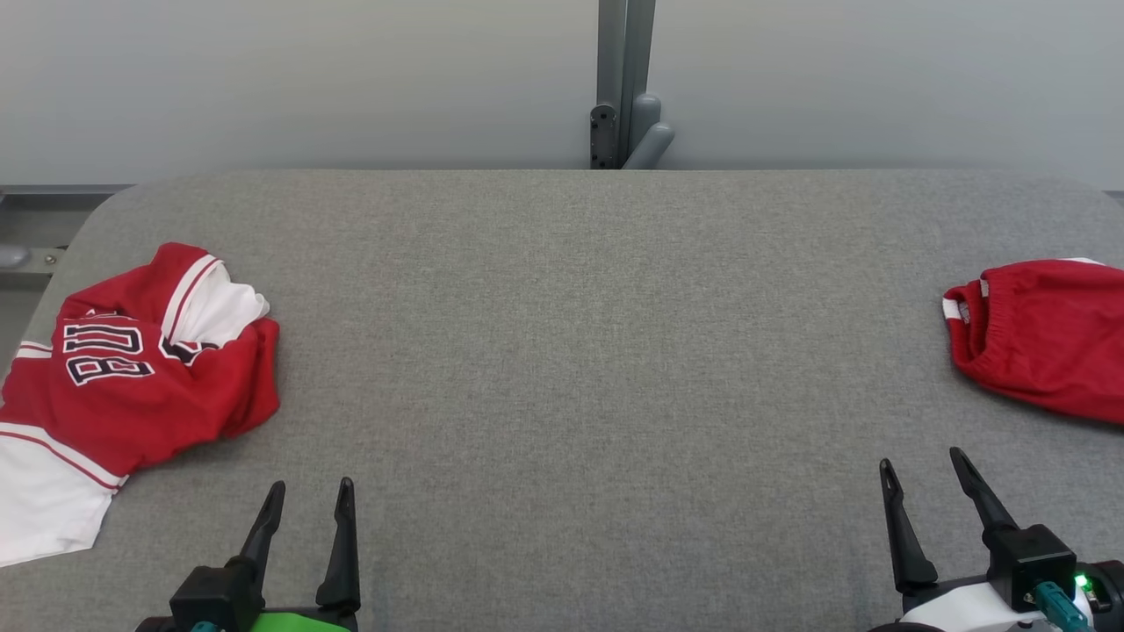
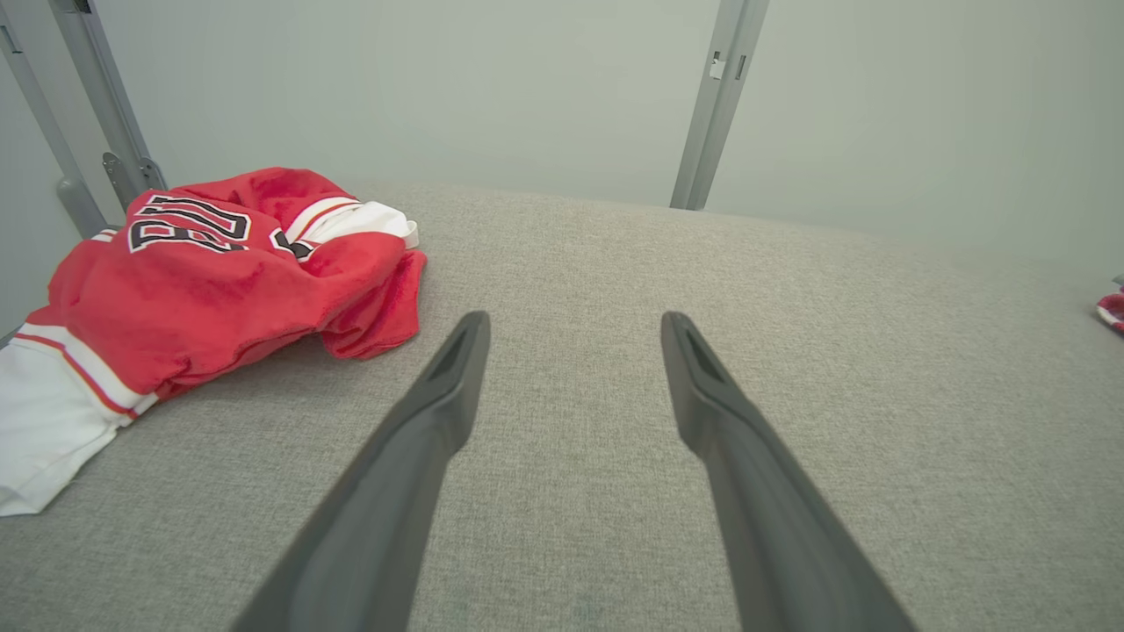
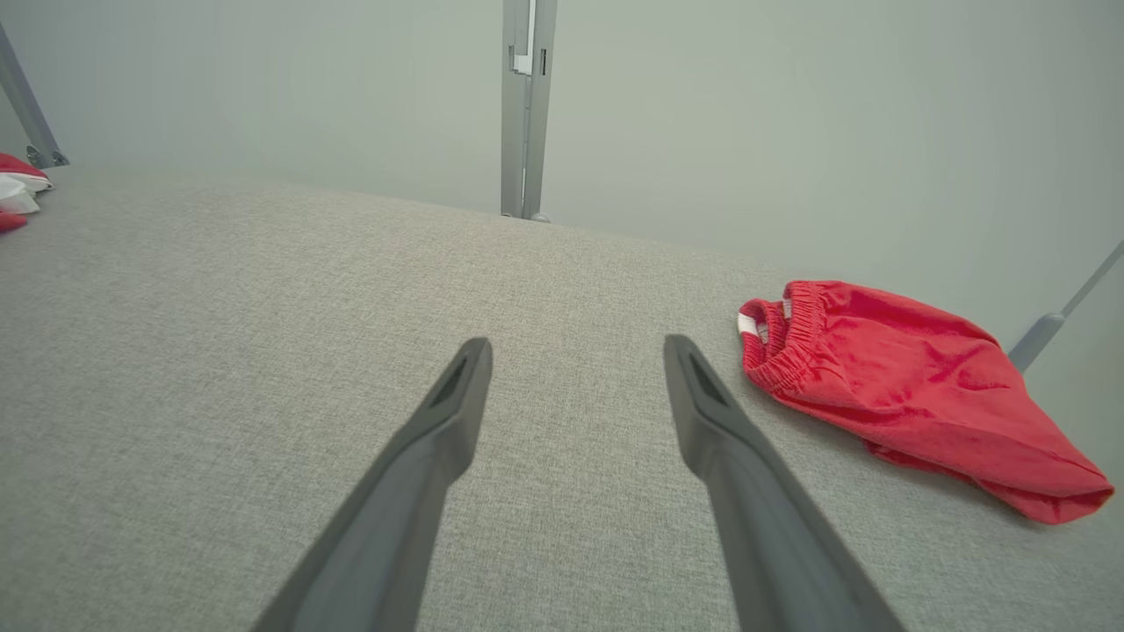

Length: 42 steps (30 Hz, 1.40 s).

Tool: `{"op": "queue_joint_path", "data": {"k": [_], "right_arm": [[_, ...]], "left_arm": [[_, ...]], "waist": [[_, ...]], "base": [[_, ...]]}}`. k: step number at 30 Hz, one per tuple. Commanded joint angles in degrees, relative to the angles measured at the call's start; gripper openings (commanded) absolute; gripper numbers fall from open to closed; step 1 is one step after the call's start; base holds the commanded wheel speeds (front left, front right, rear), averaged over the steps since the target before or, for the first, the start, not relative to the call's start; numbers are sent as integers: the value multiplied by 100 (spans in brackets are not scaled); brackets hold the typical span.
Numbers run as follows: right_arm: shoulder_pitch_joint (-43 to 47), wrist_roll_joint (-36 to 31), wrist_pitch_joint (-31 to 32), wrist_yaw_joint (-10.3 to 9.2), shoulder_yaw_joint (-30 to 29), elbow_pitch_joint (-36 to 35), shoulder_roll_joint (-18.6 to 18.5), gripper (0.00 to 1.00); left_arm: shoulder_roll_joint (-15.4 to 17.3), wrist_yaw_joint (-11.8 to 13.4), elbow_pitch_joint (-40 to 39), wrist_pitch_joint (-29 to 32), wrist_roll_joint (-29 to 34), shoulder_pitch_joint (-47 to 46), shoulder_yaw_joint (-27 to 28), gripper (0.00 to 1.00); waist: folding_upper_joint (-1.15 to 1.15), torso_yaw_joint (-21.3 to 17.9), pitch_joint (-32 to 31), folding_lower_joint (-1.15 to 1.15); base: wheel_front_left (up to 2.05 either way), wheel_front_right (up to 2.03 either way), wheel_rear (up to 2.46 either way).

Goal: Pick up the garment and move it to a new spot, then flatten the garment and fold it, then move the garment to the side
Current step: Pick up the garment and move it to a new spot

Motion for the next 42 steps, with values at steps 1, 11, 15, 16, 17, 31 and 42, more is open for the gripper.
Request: {"op": "queue_joint_path", "data": {"k": [1, 11, 15, 16, 17, 31, 42], "right_arm": [[-7, 9, -36, -9, -25, 10, 11, 100], [-55, -11, -37, -8, 8, 12, -19, 100], [-15, 48, -37, -8, 104, 51, -10, 100], [-13, 54, -37, -8, 184, 67, -7, 100], [-7, 70, -37, -9, 217, 80, -8, 100], [-206, 180, -37, -8, 773, 133, -102, 100], [-946, -115, -37, -8, 578, -449, -805, 100]], "left_arm": [[11, -20, -7, 3, -5, -3, 2, 100], [24, -20, -62, 3, -38, 88, 12, 100], [23, -20, -76, 2, -24, 172, 61, 100], [22, -19, -85, 3, -19, 202, 107, 100], [20, -20, -83, 3, -4, 228, 128, 100], [16, -20, -207, 3, -182, 285, 580, 100], [116, -15, 1620, 940, -1055, -2764, 643, 100]], "waist": [[0, 10, 4, 0], [0, 361, -3, 0], [0, 893, -71, 0], [0, 1025, -93, 0], [0, 1181, -113, 0], [0, 1801, -64, 0], [0, 1626, 2087, 0]], "base": [[0, 0, 0], [0, 0, 0], [0, 0, 0], [0, 0, 0], [0, 0, 0], [0, 0, 0], [0, 0, 0]]}}
